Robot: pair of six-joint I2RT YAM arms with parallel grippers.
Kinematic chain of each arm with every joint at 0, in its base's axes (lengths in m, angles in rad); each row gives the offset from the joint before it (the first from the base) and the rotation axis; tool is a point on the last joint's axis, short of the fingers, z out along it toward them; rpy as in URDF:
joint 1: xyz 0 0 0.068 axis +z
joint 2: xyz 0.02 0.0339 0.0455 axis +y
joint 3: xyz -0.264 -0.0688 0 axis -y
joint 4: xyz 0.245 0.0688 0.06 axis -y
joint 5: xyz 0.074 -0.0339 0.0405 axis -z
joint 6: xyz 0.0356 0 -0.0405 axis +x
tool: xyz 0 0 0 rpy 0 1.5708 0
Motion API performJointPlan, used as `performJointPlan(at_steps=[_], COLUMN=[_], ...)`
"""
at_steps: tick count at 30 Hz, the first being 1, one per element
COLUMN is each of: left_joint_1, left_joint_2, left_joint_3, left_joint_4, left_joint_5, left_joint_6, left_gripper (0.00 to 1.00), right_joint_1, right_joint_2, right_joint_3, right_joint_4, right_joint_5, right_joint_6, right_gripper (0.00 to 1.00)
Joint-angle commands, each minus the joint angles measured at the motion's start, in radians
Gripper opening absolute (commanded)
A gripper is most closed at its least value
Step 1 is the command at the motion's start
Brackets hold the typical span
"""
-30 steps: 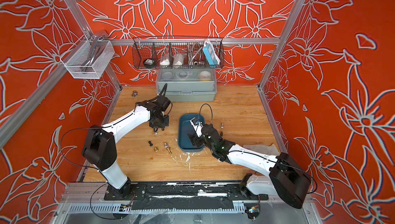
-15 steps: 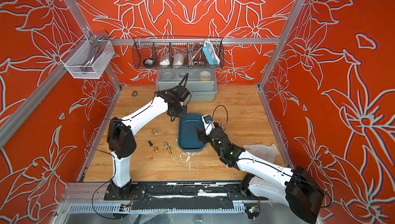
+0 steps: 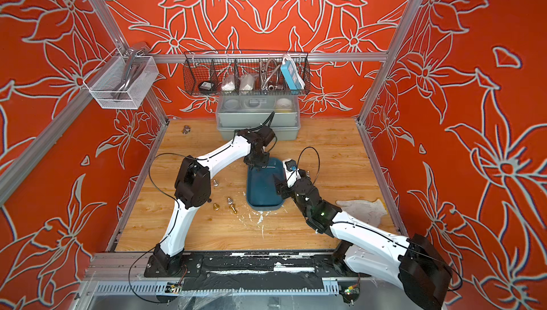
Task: Put the chess pieces into the storage box
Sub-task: Place the chess piece in the storage box.
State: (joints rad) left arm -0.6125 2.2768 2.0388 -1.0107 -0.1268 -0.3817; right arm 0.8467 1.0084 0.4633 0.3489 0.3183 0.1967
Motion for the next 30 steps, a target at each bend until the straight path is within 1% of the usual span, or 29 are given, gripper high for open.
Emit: performJointPlan(at_steps=[1,18,27,30], left_joint_1=[-0.003,-0.003,-0.003,-0.003], left_joint_2=[0.012,0.058,0.059,0.053], left_joint_3=[-0.003,-0.044,-0.070,-0.074], left_joint_4=[0.015,0.071,0.098,0.101], left_joint_5=[-0.027,-0.051,-0.063,-0.060], left_joint_6=[0.009,-0.002,-0.009,-0.011], left_gripper=[0.14,0.15,0.15,0.17], right_joint_1=[-0.006,-0.006,-0.007,-0.007], right_joint_2=[-0.014,-0.031,-0.036,-0.034], right_joint_3=[-0.014,-0.027,-0.029,-0.029], right_joint_4=[0.015,0.024,0.027,0.027], right_joint_5=[0.022,0.018,0.014,0.012], right_joint_6=[0.010,0.008,0.006,0.005], right_gripper=[0.81,0.81,0.81,0.81])
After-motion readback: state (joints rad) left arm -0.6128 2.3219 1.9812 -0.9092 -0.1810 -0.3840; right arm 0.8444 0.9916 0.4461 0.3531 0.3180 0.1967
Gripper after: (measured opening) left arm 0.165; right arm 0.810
